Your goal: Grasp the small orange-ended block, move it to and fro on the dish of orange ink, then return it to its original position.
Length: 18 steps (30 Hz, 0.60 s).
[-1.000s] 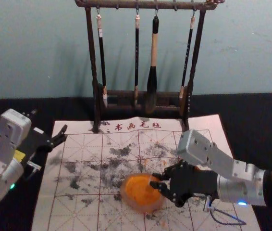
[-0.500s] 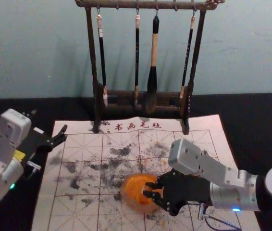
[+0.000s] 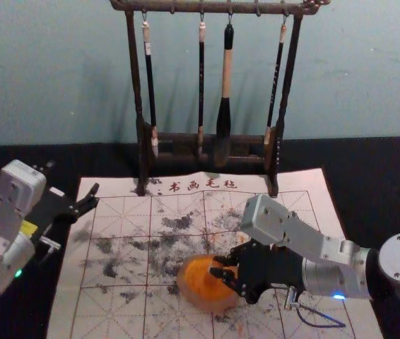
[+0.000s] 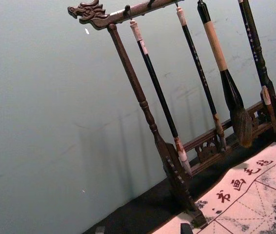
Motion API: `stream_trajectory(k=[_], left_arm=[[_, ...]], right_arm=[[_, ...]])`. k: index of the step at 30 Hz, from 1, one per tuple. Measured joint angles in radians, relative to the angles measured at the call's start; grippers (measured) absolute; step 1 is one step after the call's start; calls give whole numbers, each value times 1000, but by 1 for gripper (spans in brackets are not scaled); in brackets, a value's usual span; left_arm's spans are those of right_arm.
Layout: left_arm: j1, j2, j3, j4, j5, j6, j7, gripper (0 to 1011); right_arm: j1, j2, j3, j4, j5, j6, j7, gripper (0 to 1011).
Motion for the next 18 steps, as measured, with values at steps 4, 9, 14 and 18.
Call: stream_trajectory(k=[4, 9, 14, 18], left_arm=[[0, 0, 0, 0, 0, 0, 0, 1001], [0, 0, 0, 0, 0, 0, 0, 1001], [0, 0, 0, 0, 0, 0, 0, 1001], [0, 0, 0, 0, 0, 0, 0, 1001]], right_arm=[[7, -6, 5, 12, -4, 3, -5, 92], [10, -9, 12, 22, -7, 6, -8, 92], [12, -10, 17, 26, -8, 10, -10, 92], [10, -4, 23, 22, -9, 15, -10, 92]])
